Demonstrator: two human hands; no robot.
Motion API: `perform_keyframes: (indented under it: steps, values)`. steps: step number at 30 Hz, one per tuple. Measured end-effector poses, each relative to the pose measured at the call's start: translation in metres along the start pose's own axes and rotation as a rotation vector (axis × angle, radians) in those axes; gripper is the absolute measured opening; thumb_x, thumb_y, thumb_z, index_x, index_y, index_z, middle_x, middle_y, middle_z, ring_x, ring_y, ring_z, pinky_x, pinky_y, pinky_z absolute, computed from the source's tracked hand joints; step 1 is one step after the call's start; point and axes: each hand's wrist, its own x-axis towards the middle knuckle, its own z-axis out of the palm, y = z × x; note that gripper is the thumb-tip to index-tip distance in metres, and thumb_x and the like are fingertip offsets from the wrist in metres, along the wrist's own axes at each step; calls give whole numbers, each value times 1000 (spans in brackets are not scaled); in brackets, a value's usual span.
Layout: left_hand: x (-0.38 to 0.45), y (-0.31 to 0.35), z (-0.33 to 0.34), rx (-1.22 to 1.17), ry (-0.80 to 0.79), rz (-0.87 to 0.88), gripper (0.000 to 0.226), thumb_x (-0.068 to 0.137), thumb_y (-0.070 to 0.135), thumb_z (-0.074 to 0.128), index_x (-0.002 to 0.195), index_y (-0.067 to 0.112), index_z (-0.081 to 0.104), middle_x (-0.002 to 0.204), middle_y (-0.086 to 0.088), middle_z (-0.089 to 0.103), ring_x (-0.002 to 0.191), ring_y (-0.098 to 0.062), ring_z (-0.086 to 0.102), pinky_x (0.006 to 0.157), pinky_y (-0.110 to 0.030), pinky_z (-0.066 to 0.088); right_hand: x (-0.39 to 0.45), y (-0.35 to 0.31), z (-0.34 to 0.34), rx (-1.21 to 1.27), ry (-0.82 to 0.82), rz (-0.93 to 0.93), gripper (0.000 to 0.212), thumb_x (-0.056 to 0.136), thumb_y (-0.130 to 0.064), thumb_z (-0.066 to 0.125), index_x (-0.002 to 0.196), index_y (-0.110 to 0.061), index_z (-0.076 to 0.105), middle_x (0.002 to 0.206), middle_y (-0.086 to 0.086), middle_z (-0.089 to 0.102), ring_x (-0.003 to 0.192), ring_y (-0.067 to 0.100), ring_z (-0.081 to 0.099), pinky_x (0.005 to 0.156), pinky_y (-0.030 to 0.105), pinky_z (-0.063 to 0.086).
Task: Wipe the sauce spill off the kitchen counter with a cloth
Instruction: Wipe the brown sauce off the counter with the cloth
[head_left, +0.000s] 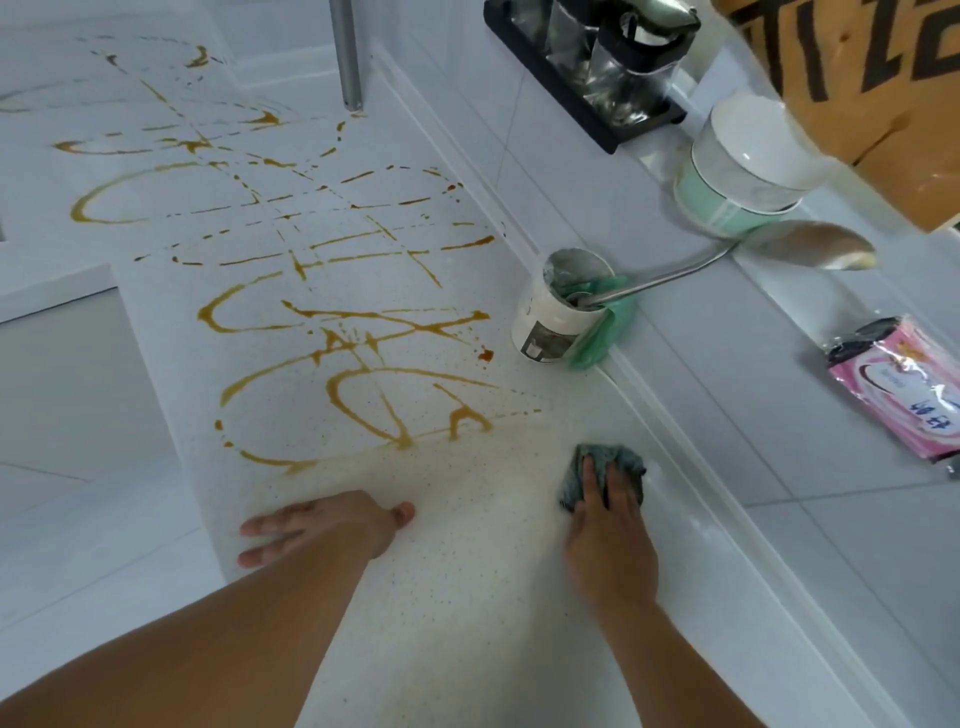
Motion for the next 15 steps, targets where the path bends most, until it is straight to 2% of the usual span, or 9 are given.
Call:
perform_keyframes:
  steps: [4, 7, 9, 12, 15]
  values:
    - [-6, 1, 2, -64, 6, -42, 141, 72, 94, 49, 160, -5, 4, 156, -47, -17, 143, -69, -9, 113, -77, 3, 67, -22, -22, 65, -21, -1, 68, 109, -29, 39, 168, -35, 7, 176, 4, -5, 161, 28, -8, 129, 48, 16]
    - [-2, 2, -1, -16, -8, -2, 132, 75, 94, 45, 161, -1, 16, 161, -43, -3, 145, -68, 0, 111, -80, 0, 116, -50, -43, -46, -63, -8, 63, 111, -30, 29, 168, -32, 2, 175, 12, -9, 160, 34, -8, 130, 47, 0]
    - [-2, 0, -1, -1, -20, -1, 129, 76, 92, 46, 161, -1, 17, 161, -43, -2, 146, -67, 1, 111, -79, 0, 105, -70, -33, -107, -40, -30, 61, 113, -34, 22, 168, -30, -4, 174, 15, -11, 160, 36, -10, 129, 48, -6]
    - [-11, -2, 1, -92, -14, -35, 136, 75, 89, 54, 161, -4, 4, 156, -45, -21, 145, -66, -14, 114, -76, 1, 28, -87, 12, -157, -34, -339, 60, 112, -37, 24, 168, -32, 5, 175, 14, -7, 160, 36, -14, 129, 46, -10]
    - [-13, -6, -1, -184, 9, -42, 138, 75, 86, 60, 161, -3, 0, 159, -40, -23, 145, -62, -19, 115, -74, 0, -8, -69, 11, -139, -162, -610, 59, 110, -42, 31, 166, -44, 12, 175, -3, -4, 161, 24, -11, 128, 32, -11]
